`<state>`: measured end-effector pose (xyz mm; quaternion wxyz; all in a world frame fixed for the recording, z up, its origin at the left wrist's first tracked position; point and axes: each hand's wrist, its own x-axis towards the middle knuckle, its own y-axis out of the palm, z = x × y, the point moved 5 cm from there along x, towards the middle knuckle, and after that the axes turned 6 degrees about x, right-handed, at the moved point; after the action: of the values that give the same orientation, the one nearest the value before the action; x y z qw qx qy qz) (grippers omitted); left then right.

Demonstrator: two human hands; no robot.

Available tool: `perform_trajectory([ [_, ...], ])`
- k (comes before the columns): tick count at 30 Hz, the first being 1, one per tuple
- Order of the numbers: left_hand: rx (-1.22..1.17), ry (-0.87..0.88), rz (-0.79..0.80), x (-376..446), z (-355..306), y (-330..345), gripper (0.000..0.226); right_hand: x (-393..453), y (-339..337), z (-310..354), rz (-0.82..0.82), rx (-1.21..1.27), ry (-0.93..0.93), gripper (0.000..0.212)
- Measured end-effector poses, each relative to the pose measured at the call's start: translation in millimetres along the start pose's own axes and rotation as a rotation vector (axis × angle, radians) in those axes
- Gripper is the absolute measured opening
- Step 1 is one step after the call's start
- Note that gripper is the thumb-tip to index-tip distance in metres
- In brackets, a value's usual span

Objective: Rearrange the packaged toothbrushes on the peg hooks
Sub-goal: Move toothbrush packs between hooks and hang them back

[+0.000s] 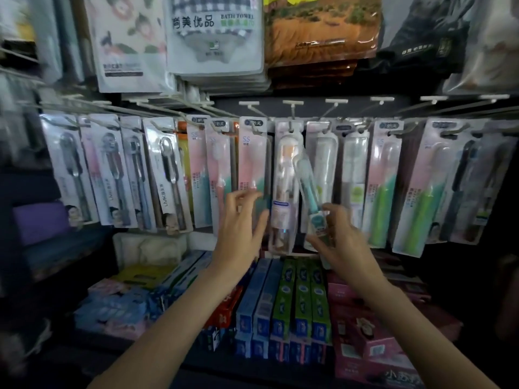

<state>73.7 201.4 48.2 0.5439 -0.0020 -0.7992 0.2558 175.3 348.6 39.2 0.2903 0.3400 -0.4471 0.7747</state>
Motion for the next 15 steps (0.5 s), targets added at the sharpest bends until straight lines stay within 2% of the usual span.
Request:
perform_trajectory([
  [2,0.010,-0.029,-0.063,-3.3,18.0,-13.3,0.035,4.3,6.5,17.1,0.004,-0.055,-0.105,0.057],
  [6,0.116,-0.186,-0.191,1.3,65.7,-46.6,0.049,17.8,31.7,39.7,0.057,-0.013,-0.151,0.072],
  [11,0.275,-0.341,-0.226,17.8,131.0,-85.8,0.063,38.0,79.9,68.2,0.084,0.034,-0.148,0.076],
  [15,0.236,-0.472,-0.252,30.0,187.6,-111.6,0.061,52.6,116.1,88.7,0.134,0.037,-0.164,0.075],
])
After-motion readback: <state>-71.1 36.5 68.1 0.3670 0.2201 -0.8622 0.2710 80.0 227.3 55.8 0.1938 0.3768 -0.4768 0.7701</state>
